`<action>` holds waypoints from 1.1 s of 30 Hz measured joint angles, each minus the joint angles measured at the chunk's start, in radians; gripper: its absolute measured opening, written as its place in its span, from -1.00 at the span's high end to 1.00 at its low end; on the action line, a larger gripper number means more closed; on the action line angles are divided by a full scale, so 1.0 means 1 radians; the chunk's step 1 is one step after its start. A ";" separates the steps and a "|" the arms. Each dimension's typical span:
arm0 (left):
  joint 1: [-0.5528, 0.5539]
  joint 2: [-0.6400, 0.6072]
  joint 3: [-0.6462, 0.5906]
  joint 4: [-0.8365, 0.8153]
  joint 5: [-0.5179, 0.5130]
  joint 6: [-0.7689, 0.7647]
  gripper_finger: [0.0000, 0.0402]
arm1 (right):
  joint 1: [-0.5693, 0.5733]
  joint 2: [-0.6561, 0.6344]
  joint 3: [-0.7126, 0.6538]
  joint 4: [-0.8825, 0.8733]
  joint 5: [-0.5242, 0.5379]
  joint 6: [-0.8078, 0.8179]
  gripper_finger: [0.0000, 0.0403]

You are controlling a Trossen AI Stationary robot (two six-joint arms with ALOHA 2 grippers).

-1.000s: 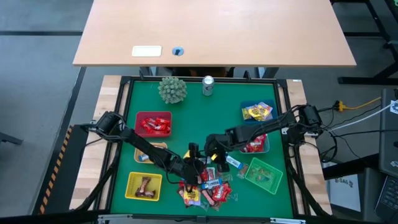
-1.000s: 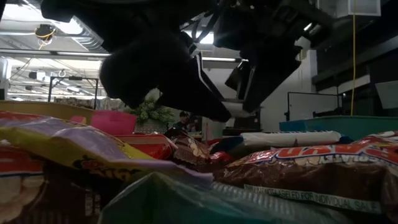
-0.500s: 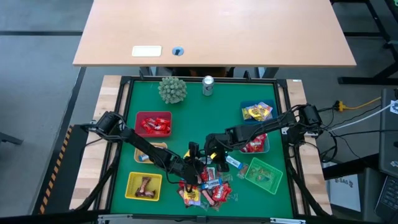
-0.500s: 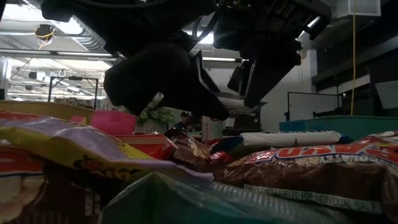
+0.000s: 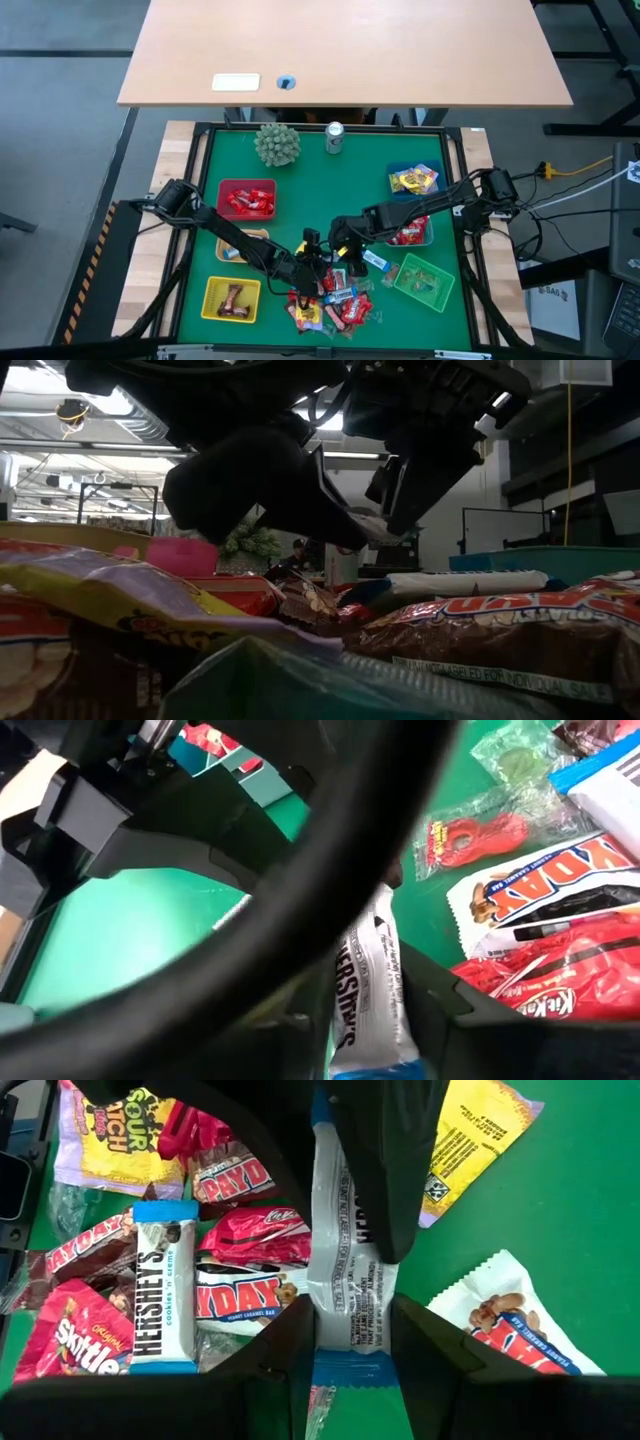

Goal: Sort candy
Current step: Put the white chocolate bar into the orange bin

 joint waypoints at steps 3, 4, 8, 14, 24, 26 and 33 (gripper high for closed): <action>0.000 0.000 0.000 0.000 -0.001 -0.006 0.72 | -0.001 0.000 0.000 0.000 0.002 0.001 0.44; 0.000 0.000 0.000 0.000 -0.001 -0.006 0.74 | -0.001 0.000 0.000 0.000 0.004 0.001 0.44; 0.000 0.000 0.000 0.005 -0.001 -0.007 0.83 | -0.001 0.000 0.000 -0.002 0.008 0.001 0.36; -0.015 0.000 0.000 0.006 -0.003 -0.015 0.90 | -0.001 0.000 0.001 -0.001 0.058 0.000 0.00; -0.053 -0.122 0.000 -0.207 0.015 -0.211 0.91 | -0.002 -0.002 0.094 -0.231 0.051 -0.079 -0.27; -0.055 -0.176 0.000 -0.337 0.056 -0.296 0.91 | -0.001 -0.002 0.122 -0.281 0.074 -0.081 -0.27; -0.055 -0.360 0.000 -0.800 0.262 -0.657 0.91 | -0.001 -0.002 0.141 -0.328 0.106 -0.082 -0.26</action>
